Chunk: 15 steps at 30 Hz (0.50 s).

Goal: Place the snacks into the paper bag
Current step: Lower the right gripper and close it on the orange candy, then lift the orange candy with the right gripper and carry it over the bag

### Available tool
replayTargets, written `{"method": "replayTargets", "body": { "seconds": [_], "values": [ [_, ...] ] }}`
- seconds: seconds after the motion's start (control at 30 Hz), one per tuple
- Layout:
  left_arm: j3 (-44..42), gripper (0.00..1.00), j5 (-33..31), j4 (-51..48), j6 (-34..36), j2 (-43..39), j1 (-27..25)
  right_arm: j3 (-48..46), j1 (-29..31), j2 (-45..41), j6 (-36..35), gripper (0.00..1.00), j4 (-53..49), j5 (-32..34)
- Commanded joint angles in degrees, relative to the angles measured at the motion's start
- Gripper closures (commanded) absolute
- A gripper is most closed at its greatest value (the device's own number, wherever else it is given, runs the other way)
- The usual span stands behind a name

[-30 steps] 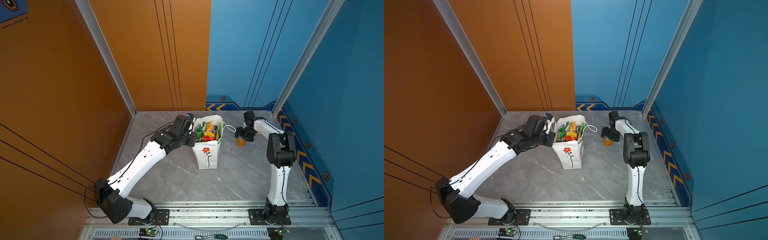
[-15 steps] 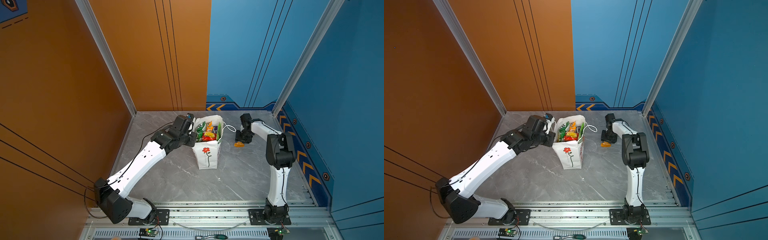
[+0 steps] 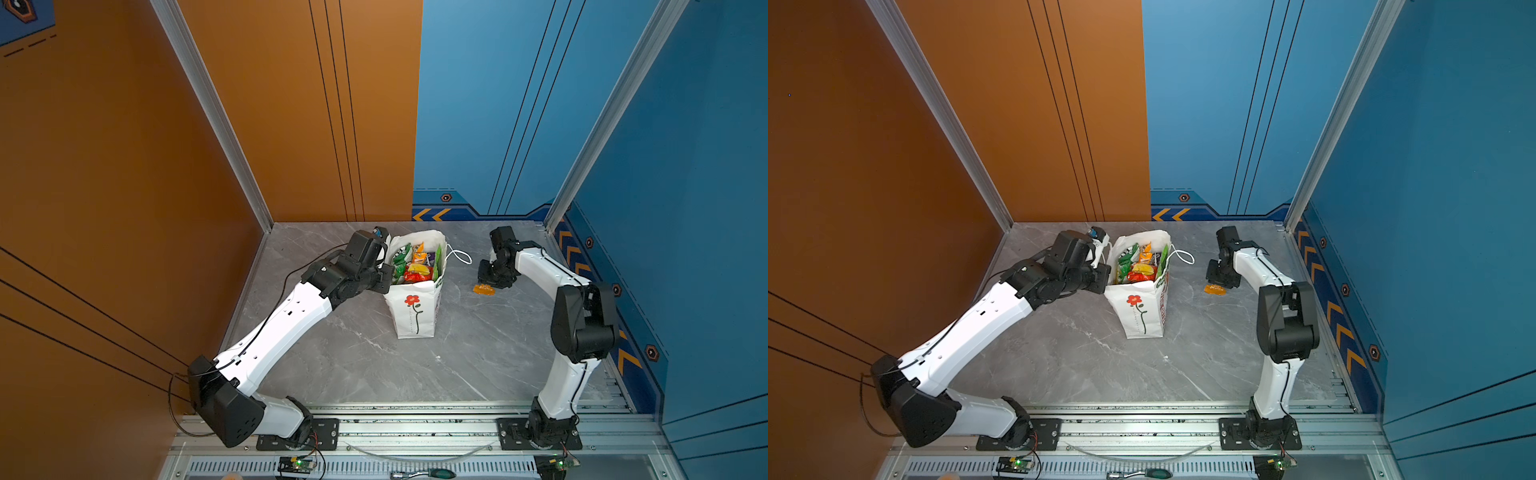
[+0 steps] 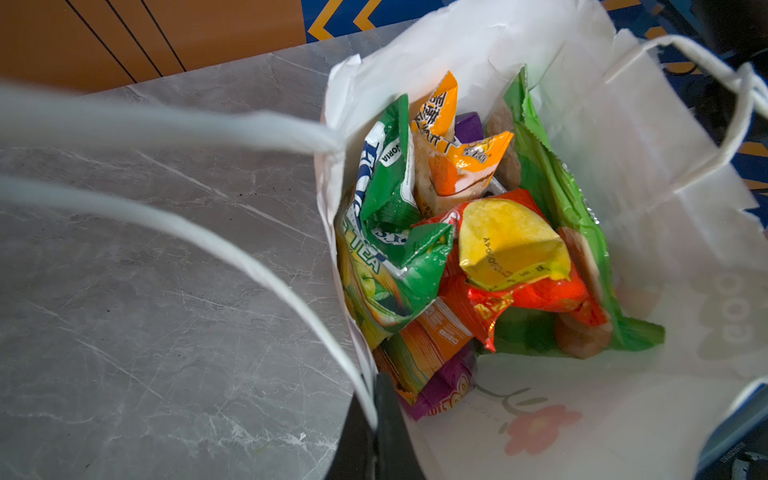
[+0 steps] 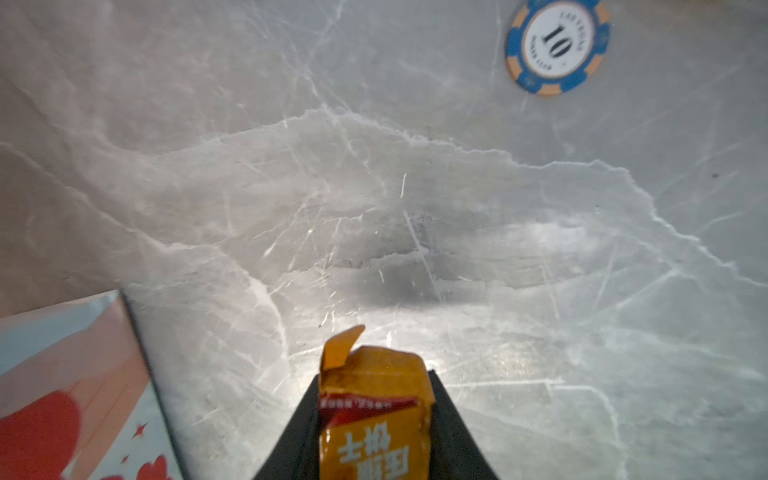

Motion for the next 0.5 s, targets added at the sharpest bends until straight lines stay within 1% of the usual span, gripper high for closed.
{"method": "replayTargets", "body": {
  "seconds": [0.0, 0.2, 0.47],
  "values": [
    [0.0, 1.00, -1.6, 3.0, 1.4, -1.7, 0.5, -2.4, 0.4, -6.0, 2.2, 0.68, 0.9, -0.6],
    [0.1, 1.00, -1.5, 3.0, 1.4, -1.4, 0.5, -3.3, 1.3, -16.2, 5.6, 0.68, 1.3, -0.2],
    [0.2, 1.00, -2.4, 2.7, 1.8, -1.7, 0.3, 2.6, 6.0, -26.8, 5.2, 0.69, -2.1, 5.9]
  ]
}}
